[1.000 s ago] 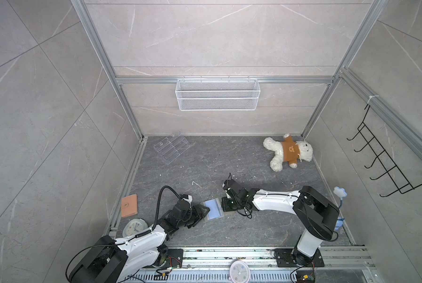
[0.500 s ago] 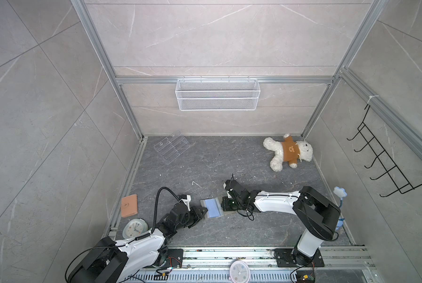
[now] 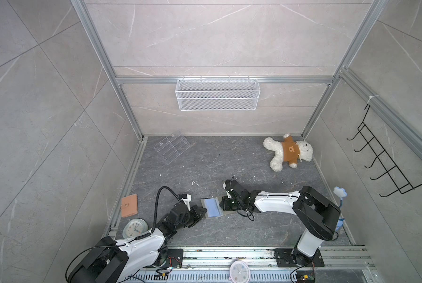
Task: Take the credit cards out of the card holder
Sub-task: Pick up the card holder from the center of the table.
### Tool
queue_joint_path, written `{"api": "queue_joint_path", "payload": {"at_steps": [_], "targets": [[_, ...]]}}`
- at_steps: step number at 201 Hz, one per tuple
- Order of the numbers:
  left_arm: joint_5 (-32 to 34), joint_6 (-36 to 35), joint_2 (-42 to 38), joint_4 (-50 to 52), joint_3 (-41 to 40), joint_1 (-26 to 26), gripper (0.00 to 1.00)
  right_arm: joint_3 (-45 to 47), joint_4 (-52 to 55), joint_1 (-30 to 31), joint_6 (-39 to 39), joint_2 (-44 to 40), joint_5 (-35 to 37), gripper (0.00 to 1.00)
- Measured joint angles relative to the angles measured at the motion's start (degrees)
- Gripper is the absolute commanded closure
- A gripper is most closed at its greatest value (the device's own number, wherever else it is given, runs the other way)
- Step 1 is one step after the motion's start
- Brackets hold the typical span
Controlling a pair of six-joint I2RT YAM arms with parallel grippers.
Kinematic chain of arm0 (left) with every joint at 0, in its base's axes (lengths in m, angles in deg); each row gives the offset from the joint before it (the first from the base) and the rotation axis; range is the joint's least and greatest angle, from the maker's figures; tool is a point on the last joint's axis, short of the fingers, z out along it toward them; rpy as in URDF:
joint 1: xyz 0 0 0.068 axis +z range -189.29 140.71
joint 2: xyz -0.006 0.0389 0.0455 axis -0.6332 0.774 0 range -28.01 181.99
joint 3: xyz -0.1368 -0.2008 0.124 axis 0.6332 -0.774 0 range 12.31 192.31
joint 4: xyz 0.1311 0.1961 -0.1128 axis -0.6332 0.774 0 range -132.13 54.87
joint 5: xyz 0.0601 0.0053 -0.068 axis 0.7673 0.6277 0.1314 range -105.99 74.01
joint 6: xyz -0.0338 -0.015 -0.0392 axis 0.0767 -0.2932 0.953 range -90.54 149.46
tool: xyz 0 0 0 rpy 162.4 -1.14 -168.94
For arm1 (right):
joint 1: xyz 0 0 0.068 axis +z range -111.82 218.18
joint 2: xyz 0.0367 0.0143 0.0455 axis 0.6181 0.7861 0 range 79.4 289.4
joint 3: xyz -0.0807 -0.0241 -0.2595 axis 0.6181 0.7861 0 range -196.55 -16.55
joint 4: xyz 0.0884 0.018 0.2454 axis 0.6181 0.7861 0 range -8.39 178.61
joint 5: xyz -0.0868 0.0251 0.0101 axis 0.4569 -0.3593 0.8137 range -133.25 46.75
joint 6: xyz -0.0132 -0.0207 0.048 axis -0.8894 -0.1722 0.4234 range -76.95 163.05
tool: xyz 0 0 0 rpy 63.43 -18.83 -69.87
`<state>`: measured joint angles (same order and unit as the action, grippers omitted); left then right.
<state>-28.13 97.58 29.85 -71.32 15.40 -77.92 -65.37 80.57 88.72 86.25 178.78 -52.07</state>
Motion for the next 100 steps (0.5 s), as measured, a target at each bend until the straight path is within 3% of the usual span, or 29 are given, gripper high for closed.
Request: {"api": "queue_joint_path", "payload": {"at_steps": [28,33,37,59,100], "targets": [[0.0,-0.5,-1.5,0.8,0.0,0.0,1.0,1.0,3.1,0.0,0.6,-4.9,0.1,0.29],[0.0,-0.5,-1.8,0.9,0.0,0.0,1.0,0.9,3.8,0.1,0.0,-5.8,0.3,0.11],[0.0,-0.6,-2.1,1.0,0.0,0.0,1.0,0.8,4.5,0.2,0.3,-6.6,0.6,0.07],[0.1,-0.9,-3.2,2.1,0.0,0.0,1.0,-3.9,11.3,2.3,-0.2,-8.2,3.1,0.05],[0.2,-1.2,-4.2,3.8,0.1,0.0,1.0,-15.2,19.4,7.5,-1.1,-3.9,8.5,0.06]]}}
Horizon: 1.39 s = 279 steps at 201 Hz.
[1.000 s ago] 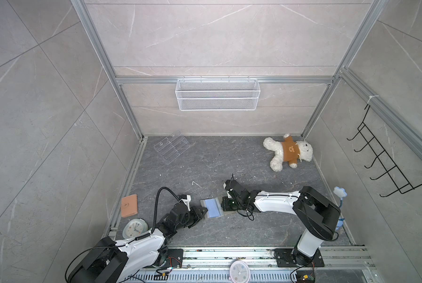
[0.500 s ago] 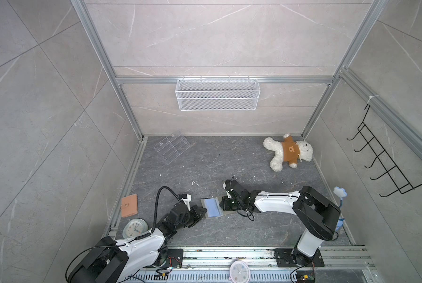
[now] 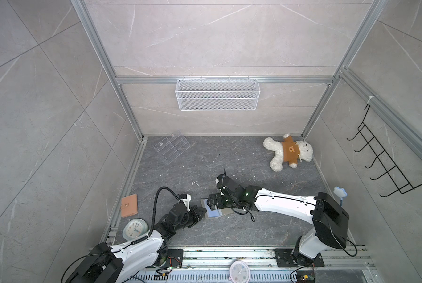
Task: Take the credit cards out of the card holder
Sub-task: Pick up the card holder from the center of the table, then flip over the card slot on the card holder.
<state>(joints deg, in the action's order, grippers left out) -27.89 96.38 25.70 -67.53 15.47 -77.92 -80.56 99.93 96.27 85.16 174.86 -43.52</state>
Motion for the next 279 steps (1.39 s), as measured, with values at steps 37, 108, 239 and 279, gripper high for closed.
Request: {"api": "queue_joint_path", "payload": {"at_steps": [37,108,239,279], "targets": [[0.0,-0.1,0.0,0.2,0.0,0.0,1.0,-1.6,3.9,0.8,-0.8,4.2,1.6,0.07],[0.0,-0.1,-0.5,0.3,0.0,0.0,1.0,-2.6,5.0,1.9,-1.5,8.2,1.6,0.09],[0.4,-1.2,-4.1,4.0,0.1,0.0,1.0,2.8,6.6,-3.2,-0.5,6.1,8.9,0.14],[0.4,-1.8,-4.5,4.9,0.2,0.0,1.0,5.0,7.1,-3.9,-0.9,-1.9,10.0,0.12]]}}
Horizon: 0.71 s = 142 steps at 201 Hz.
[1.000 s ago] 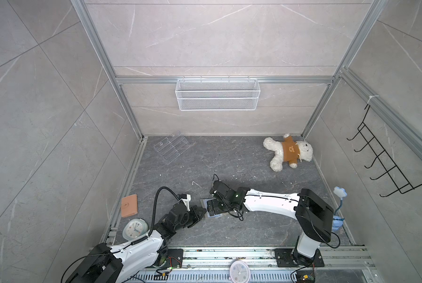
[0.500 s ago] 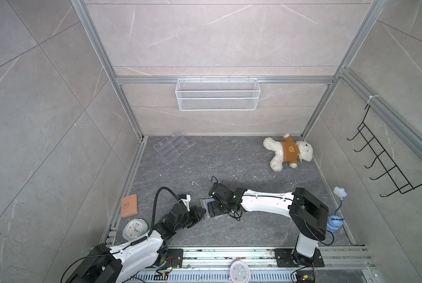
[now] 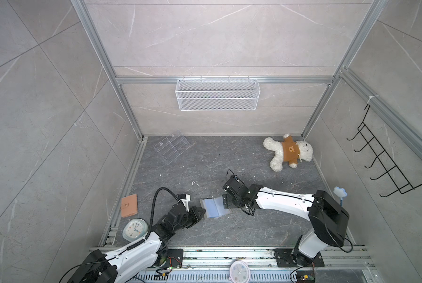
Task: Take the credit cards out of the card holder
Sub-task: Flip over the card slot on the card holder.
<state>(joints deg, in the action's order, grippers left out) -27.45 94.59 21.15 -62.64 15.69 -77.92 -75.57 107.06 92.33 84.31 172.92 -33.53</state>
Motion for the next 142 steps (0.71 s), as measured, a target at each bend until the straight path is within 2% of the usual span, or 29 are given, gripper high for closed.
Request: {"api": "queue_joint_path", "payload": {"at_steps": [20,47,84,142], "targets": [[0.0,-0.3,0.1,0.2,0.4,0.0,1.0,-0.8,-1.8,3.0,-0.6,-0.9,-1.8,0.12],[0.0,-0.5,0.3,0.5,0.6,0.0,1.0,-3.6,-3.9,6.3,-1.0,2.8,-4.5,0.12],[0.0,-0.7,0.3,0.9,0.6,0.0,1.0,-4.4,-5.4,7.1,-1.3,7.7,-6.6,0.12],[0.4,-0.7,0.3,1.3,0.6,0.0,1.0,-5.0,-6.3,7.4,-1.5,9.5,-7.8,0.13]]}}
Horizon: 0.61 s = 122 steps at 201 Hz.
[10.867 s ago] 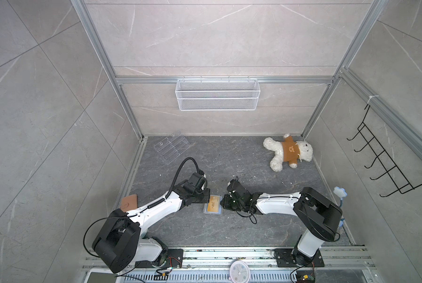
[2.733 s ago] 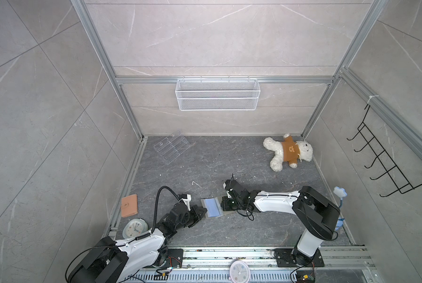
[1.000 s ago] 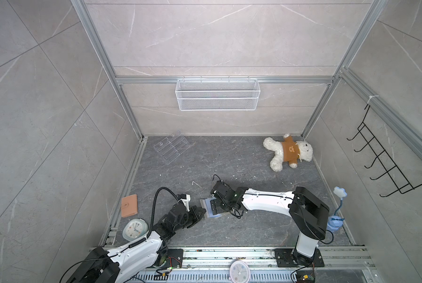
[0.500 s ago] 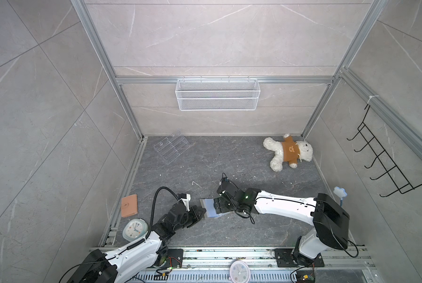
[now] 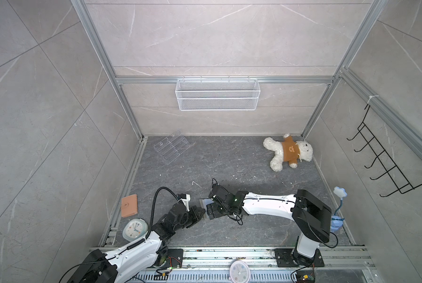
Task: Take the credit cards out of the card holder
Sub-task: Flip over the card slot on the card holder.
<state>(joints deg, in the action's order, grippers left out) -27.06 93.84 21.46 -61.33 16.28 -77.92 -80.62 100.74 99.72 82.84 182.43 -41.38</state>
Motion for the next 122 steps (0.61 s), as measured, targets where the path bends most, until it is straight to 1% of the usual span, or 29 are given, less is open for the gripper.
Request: {"api": "queue_joint_path", "payload": {"at_steps": [37,77,122], "targets": [[0.2,-0.1,0.0,0.6,0.0,0.0,1.0,-0.7,0.0,0.0,0.1,0.9,0.3,0.15],[0.2,-0.1,0.0,0.5,0.0,0.0,1.0,-0.7,1.2,-0.5,0.9,0.9,3.1,0.16],[0.0,-0.2,-0.1,0.6,0.5,0.0,1.0,1.9,2.1,-4.9,1.3,0.5,6.4,0.18]]}}
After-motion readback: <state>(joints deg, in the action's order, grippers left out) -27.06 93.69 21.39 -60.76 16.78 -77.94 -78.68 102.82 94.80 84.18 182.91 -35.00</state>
